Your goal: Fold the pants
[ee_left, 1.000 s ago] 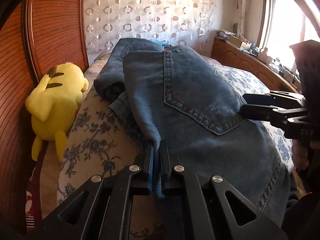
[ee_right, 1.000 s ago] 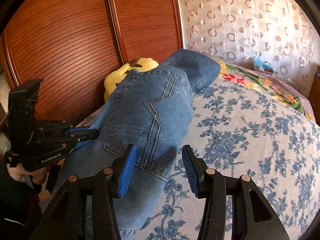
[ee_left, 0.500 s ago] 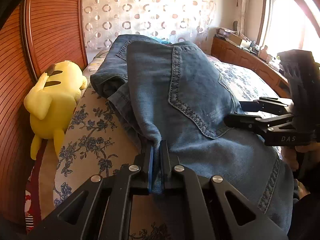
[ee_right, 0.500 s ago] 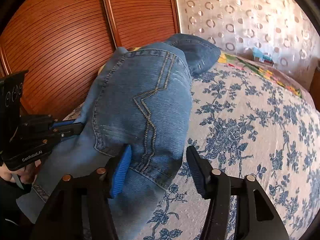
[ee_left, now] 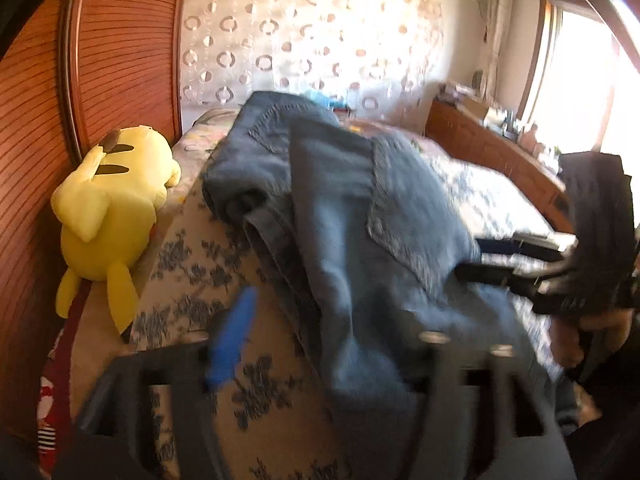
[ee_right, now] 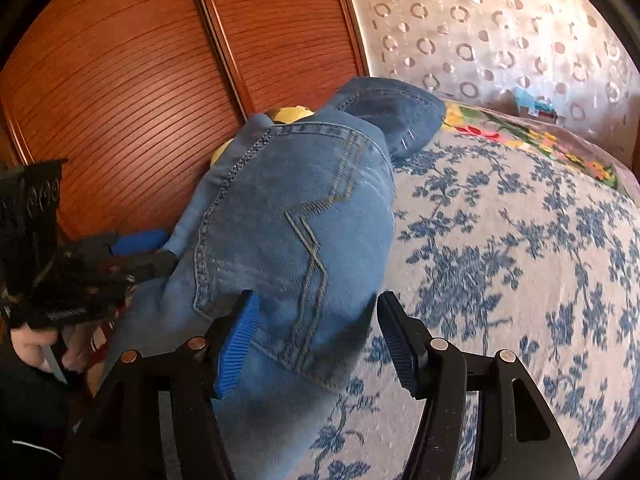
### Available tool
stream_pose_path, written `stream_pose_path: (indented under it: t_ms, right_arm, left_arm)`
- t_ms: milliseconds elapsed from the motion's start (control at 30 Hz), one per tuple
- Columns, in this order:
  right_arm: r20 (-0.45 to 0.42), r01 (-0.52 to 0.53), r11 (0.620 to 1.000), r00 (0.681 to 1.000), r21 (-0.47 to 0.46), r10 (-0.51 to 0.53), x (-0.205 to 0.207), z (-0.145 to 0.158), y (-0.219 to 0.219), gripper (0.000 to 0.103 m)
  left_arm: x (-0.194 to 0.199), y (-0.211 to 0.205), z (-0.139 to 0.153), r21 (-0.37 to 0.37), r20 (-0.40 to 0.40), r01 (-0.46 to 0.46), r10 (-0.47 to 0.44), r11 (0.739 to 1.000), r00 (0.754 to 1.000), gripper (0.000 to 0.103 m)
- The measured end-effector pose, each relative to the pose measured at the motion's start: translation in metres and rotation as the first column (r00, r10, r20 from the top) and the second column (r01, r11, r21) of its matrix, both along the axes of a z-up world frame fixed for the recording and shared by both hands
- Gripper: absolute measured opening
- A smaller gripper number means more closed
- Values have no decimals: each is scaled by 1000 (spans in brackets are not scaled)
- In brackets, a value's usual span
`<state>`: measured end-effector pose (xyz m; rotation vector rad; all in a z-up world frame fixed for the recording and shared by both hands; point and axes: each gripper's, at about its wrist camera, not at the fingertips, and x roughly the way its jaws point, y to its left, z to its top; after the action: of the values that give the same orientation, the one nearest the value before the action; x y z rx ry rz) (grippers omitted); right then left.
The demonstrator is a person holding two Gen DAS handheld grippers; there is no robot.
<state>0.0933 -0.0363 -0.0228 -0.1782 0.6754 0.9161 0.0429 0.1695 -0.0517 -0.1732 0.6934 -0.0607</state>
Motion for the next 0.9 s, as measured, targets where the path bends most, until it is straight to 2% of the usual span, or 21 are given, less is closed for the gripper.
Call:
stream_pose_path:
  t_ms: [67,167,267,333,400,433,500,600,800,900]
  right_arm:
    - [-18,-19,1000,1000,0,19,8,-4,6,67]
    - [-83,-41,999,996,12,42,25,-14,10,76]
    - [-161,-64,996,984,60,73,38,-23,9,76]
    - [-167,-77,995,982,69,88,41,-24,8,75]
    - [-197,-104,992,973,78,117,43,-25,9,59]
    - [-202,-116,990,971,79,129,44,-24,9,55]
    - [-176,-137,988,973,74,148,42,-18,9,35]
    - [-115,-176,980,976,94,187,30,5,8,25]
    - [5,-254,955,966,153,257,20,69,22,24]
    - [58,-273,944,962,186,267,38,96,37,24]
  left_arm:
    - [12,5,-5,-27,-18,22,-23,999,1000,78]
    - [37,11,-22,-43,-91,36,-39,998,995,78]
    - [50,12,-30,-86,-96,85,-93,993,991,76]
    - [54,13,-30,-119,-94,109,-120,987,988,72]
    - [58,18,-34,-168,-99,131,-149,977,984,57]
    - [60,19,-37,-206,-104,147,-171,967,980,51]
    - [58,14,-35,-242,-86,183,-209,953,974,22]
    - [47,1,-20,-223,-49,202,-218,954,975,16]
    - [33,17,46,-212,94,153,-136,965,986,15]
    - [45,34,83,-141,136,127,-108,982,985,15]
